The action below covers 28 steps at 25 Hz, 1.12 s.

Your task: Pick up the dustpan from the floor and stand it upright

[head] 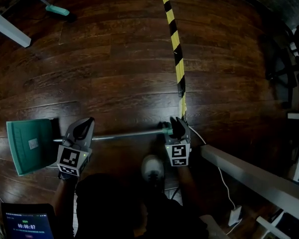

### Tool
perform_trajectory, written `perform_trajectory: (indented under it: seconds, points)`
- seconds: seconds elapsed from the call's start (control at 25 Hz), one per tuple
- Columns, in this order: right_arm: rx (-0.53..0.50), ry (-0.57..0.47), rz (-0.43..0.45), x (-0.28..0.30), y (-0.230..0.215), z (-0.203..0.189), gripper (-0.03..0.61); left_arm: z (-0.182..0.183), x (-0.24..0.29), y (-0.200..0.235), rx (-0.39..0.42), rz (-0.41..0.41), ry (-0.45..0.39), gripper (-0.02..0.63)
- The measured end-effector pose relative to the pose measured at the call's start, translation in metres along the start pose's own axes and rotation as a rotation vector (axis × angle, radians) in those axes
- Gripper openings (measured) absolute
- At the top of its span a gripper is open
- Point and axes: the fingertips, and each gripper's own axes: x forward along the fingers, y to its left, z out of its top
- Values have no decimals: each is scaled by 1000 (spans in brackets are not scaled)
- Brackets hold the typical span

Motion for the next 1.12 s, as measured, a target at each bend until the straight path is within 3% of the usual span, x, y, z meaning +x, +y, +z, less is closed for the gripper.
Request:
perform_trajectory:
  seconds: [0.16, 0.28, 0.6, 0.88, 1.04, 1.12]
  points:
    - [7, 2, 3, 9, 0, 5, 201, 0, 0, 4, -5, 5, 1, 2]
    - [1, 6, 16, 12, 7, 7, 97, 1, -1, 9, -6, 16, 1, 2]
    - [17, -8, -10, 0, -13, 28, 87, 17, -16, 20, -24, 54, -22, 2]
    - [19, 53, -94, -66, -57, 100, 86, 110, -76, 15, -41, 56, -34, 2]
    - [9, 102, -116, -117, -75, 145, 90, 166, -116, 18, -91, 67, -14, 2]
    - [6, 117, -118, -142, -83, 172, 99, 195, -132, 18, -61, 81, 15, 2]
